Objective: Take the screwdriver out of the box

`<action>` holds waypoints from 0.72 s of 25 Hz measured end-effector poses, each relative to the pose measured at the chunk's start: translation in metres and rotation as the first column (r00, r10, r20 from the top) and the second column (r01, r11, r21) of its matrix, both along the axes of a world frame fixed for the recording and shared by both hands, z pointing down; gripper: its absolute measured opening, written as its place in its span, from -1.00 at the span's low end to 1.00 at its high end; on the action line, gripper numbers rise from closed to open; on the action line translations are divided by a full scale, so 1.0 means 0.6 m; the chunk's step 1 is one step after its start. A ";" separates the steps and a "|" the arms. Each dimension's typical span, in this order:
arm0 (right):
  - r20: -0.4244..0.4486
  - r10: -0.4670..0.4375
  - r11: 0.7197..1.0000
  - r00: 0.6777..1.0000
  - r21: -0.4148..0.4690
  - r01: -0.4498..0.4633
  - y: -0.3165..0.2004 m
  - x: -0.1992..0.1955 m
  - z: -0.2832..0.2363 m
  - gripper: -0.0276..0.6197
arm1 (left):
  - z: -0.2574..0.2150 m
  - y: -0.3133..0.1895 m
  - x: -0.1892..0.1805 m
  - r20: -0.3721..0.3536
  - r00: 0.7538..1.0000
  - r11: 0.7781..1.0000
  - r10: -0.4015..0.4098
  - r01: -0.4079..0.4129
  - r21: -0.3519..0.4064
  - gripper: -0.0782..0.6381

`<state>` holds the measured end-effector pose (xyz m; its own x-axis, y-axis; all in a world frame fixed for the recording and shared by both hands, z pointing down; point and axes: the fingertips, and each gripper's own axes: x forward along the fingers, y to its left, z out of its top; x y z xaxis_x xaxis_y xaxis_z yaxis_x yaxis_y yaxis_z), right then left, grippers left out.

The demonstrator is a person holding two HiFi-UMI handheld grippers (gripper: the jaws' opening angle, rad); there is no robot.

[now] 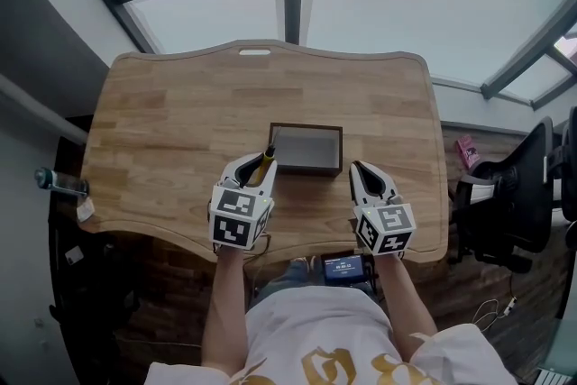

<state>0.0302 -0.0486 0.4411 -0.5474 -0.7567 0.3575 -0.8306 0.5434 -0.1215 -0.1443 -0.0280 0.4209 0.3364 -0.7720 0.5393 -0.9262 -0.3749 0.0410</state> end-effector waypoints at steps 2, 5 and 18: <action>0.004 -0.003 1.000 1.000 0.010 0.003 0.008 0.004 -0.005 -0.82 | -0.004 0.007 -0.001 -0.010 1.000 1.000 -0.024 0.024 0.016 -0.56; 0.010 -0.007 1.000 1.000 0.026 0.006 0.024 0.016 -0.014 -0.82 | -0.011 0.021 0.006 -0.020 0.998 0.998 -0.053 0.054 0.044 -0.56; 0.063 -0.009 0.996 0.998 0.087 0.003 0.119 0.082 -0.066 -0.82 | -0.030 0.114 0.062 -0.085 0.990 0.982 -0.115 0.126 0.139 -0.56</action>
<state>0.0796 0.0227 0.4018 -0.5712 -0.7801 0.2551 -0.8196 0.5590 -0.1258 -0.1071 0.0403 0.4031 0.2718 -0.8771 0.3959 -0.9612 -0.2676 0.0671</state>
